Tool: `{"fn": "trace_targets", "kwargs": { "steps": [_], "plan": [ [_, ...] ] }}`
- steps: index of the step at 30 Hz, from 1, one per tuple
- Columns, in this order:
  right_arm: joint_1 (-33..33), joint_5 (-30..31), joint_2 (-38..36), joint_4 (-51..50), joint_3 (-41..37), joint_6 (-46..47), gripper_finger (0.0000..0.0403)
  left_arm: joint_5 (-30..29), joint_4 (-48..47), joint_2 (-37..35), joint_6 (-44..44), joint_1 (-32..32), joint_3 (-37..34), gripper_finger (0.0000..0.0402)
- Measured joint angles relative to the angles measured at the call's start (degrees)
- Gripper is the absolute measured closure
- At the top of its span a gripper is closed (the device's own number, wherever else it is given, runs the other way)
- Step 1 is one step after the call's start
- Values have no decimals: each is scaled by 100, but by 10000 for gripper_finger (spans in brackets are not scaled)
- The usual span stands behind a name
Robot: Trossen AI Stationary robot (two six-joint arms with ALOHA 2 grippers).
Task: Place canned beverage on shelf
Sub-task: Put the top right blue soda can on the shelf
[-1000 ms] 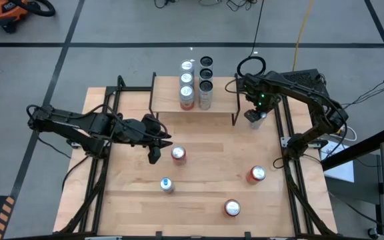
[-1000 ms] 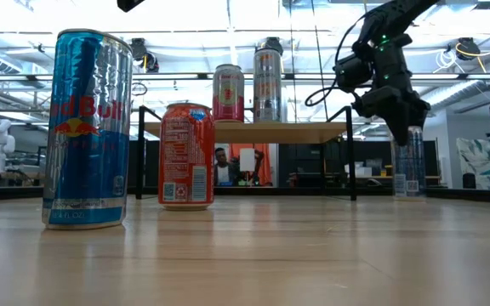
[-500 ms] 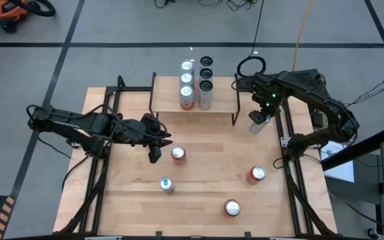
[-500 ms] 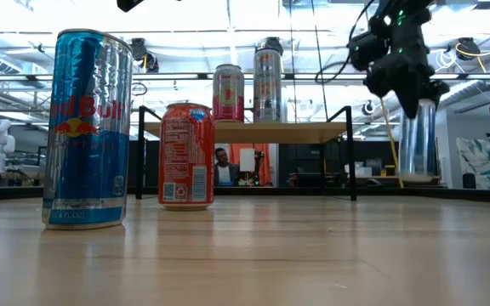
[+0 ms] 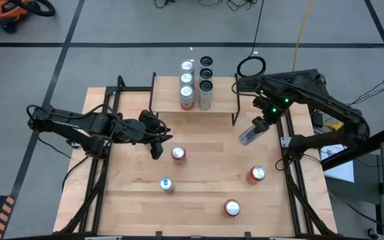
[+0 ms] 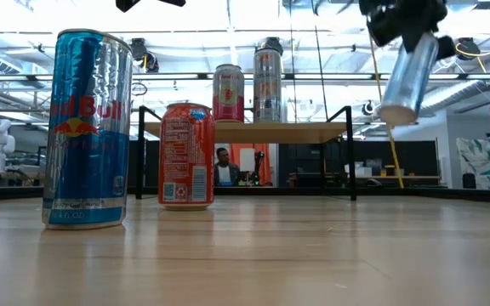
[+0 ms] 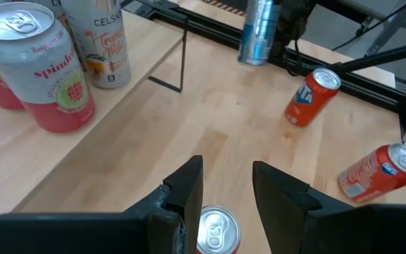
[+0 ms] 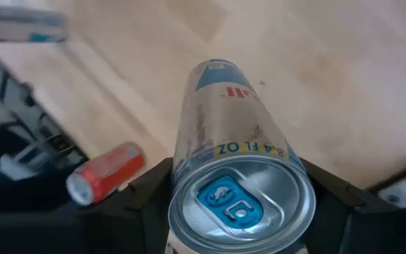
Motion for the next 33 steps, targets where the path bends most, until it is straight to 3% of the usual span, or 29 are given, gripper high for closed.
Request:
{"fn": "trace_targets", "kwargs": {
  "steps": [15,27,33],
  "plan": [
    [1378,-105,17,2315,516,196,191,183,783,0,-52,2,-2,199],
    [1976,260,107,3555,516,-1188,192,710,1217,0,-502,238,-2,195],
    [2126,386,103,4040,516,-2246,192,1467,1436,0,-476,519,-2,195]
  ]
}}
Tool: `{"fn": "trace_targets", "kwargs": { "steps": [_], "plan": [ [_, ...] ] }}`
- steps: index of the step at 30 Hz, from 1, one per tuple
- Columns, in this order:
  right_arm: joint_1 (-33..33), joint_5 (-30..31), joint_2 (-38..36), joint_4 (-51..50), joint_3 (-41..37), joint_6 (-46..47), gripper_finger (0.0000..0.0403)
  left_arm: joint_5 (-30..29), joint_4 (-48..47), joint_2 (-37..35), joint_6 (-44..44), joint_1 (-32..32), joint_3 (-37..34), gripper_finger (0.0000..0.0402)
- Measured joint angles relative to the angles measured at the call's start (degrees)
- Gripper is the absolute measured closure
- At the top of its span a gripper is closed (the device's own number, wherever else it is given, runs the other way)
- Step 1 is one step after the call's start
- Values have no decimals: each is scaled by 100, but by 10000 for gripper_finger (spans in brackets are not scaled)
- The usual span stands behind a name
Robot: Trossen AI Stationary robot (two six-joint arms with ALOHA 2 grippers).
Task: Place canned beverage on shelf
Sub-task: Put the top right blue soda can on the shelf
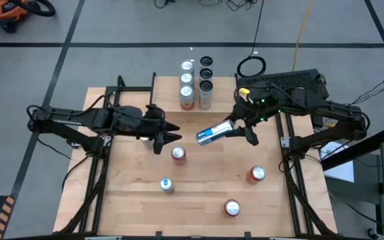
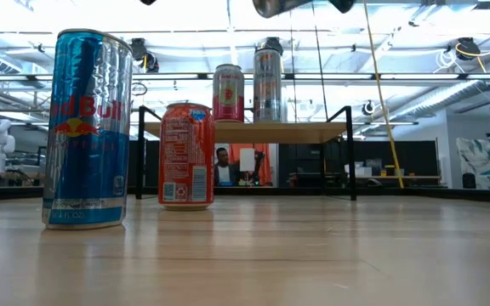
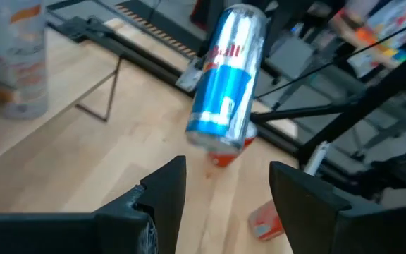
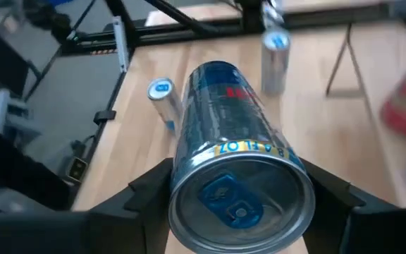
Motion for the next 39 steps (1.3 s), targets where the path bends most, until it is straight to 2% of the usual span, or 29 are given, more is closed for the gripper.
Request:
{"fn": "trace_targets", "kwargs": {
  "steps": [7,15,18,27,39],
  "plan": [
    [92,149,0,397,0,-1334,192,504,555,0,33,331,0,185],
    [85,152,29,968,0,-2136,192,348,664,0,416,388,0,81],
    [85,149,64,1084,0,-2281,192,289,682,61,590,389,0,62],
    [85,126,278,1381,0,-2456,192,443,1122,443,601,389,0,58],
    [83,126,479,1858,0,-2441,192,772,1089,719,605,399,0,59]
  ]
}}
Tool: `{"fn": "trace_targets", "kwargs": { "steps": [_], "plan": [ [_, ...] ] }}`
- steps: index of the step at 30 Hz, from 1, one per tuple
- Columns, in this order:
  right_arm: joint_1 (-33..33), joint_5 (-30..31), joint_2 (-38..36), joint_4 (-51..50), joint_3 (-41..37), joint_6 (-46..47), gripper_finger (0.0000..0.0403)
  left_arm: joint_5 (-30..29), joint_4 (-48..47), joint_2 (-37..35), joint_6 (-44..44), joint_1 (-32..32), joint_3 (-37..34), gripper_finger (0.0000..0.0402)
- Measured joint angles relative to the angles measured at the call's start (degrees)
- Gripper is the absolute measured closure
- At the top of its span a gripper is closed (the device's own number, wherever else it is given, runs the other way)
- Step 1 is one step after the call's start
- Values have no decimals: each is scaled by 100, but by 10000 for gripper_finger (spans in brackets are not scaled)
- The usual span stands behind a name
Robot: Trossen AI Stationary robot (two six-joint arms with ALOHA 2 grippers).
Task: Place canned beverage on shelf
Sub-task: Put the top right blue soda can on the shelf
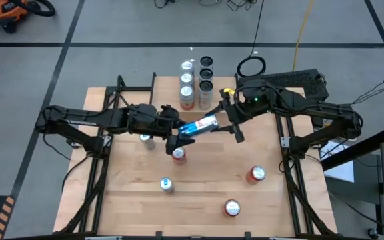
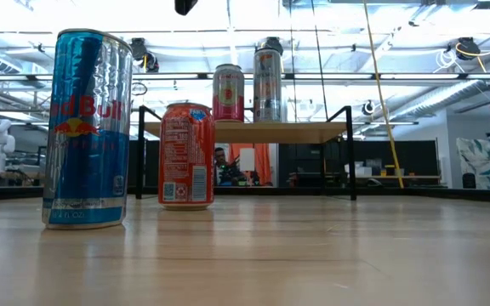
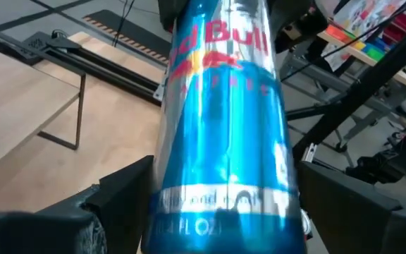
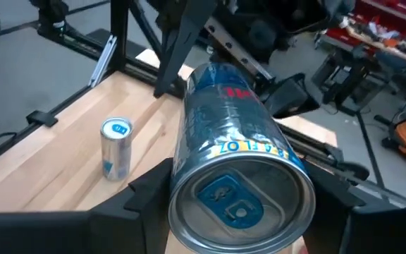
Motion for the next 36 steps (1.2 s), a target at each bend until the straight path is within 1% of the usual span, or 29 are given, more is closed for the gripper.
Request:
{"fn": "trace_targets", "kwargs": {
  "steps": [2,5,14,17,20,26,36],
  "plan": [
    [0,-3,-1,-72,0,13,192,-48,36,0,33,0,0,62],
    [-2,-1,7,-55,0,20,192,-116,65,-2,135,0,0,78],
    [0,-33,9,-77,0,57,191,-125,45,-4,170,0,0,154],
    [2,-20,9,-84,0,168,182,-124,2,-4,159,-2,0,173],
    [2,-2,9,-76,0,275,170,-112,17,-4,132,0,0,177],
    [22,168,9,-19,0,594,146,-138,15,-11,127,0,0,166],
    [20,182,-70,116,2,1735,115,-151,46,-101,287,0,0,165]
  ]
}}
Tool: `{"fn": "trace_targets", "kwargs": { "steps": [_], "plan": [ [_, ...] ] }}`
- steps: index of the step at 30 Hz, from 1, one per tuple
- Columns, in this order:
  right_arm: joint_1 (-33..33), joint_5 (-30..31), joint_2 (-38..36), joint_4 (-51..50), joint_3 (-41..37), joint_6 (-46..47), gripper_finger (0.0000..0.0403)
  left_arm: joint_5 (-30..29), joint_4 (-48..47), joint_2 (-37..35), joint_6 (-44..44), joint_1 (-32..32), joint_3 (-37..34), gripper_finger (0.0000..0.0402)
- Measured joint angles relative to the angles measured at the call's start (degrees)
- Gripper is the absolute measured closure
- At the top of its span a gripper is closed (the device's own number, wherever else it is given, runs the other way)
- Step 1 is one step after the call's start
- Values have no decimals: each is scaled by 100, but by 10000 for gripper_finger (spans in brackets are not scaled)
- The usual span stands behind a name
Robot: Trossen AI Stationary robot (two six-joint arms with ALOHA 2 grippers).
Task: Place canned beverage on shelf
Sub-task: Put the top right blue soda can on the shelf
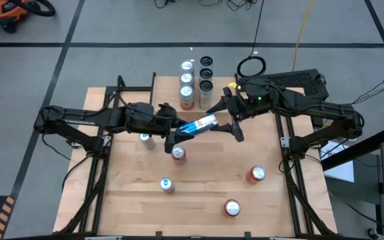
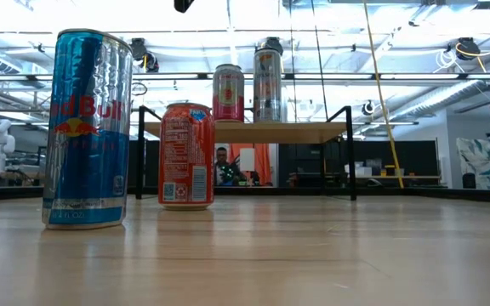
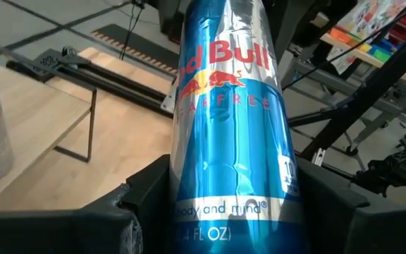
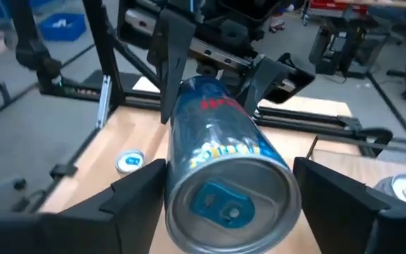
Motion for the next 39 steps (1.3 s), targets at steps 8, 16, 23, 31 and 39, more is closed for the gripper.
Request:
{"fn": "trace_targets", "kwargs": {
  "steps": [8,16,23,31,39],
  "plan": [
    [-1,4,-95,178,2,1304,94,-47,397,-184,356,0,10,165],
    [0,56,-141,150,2,3386,67,-540,309,-223,1194,-17,411,165],
    [186,694,2,846,-2,4098,59,-1345,277,-223,1942,-24,942,165],
    [260,2159,33,2638,-4,4006,61,-3111,302,-223,3465,-231,1373,165],
    [258,3139,181,3561,-4,3979,50,-4118,540,-169,4429,-264,1401,165]
  ]
}}
